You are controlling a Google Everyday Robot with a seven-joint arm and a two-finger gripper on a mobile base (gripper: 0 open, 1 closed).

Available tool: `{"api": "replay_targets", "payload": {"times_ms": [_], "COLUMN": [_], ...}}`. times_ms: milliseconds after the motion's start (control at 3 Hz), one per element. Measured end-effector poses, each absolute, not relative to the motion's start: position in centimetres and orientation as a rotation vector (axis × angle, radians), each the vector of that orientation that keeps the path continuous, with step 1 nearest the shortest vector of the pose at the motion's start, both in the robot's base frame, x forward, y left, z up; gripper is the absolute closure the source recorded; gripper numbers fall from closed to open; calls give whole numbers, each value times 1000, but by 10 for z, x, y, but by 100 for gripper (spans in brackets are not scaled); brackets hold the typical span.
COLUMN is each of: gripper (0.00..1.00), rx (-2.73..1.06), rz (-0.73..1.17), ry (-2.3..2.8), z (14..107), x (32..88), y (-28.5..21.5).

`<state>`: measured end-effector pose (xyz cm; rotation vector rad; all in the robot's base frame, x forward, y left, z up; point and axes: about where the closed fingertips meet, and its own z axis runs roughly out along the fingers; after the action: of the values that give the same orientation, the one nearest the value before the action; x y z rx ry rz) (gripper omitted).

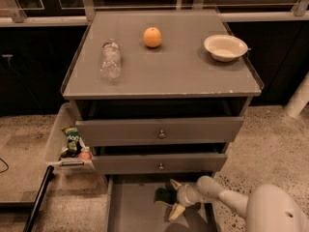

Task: Pick sponge from bottom drawer and place on counter

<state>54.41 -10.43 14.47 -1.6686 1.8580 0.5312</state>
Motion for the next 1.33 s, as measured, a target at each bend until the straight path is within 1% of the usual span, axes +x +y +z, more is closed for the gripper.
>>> {"api": "replay_targets", "payload": {"times_ms": [333,667,1000,1333], "gripper": [0,0,19,42], "rx": [-1675,-1664,-1664,-1664], "rz": [587,598,598,598], "ry": [1858,1866,1866,1866], "z": [125,117,117,117], "x": [552,554,554,554], "y": [-99,-100,-100,-100]}}
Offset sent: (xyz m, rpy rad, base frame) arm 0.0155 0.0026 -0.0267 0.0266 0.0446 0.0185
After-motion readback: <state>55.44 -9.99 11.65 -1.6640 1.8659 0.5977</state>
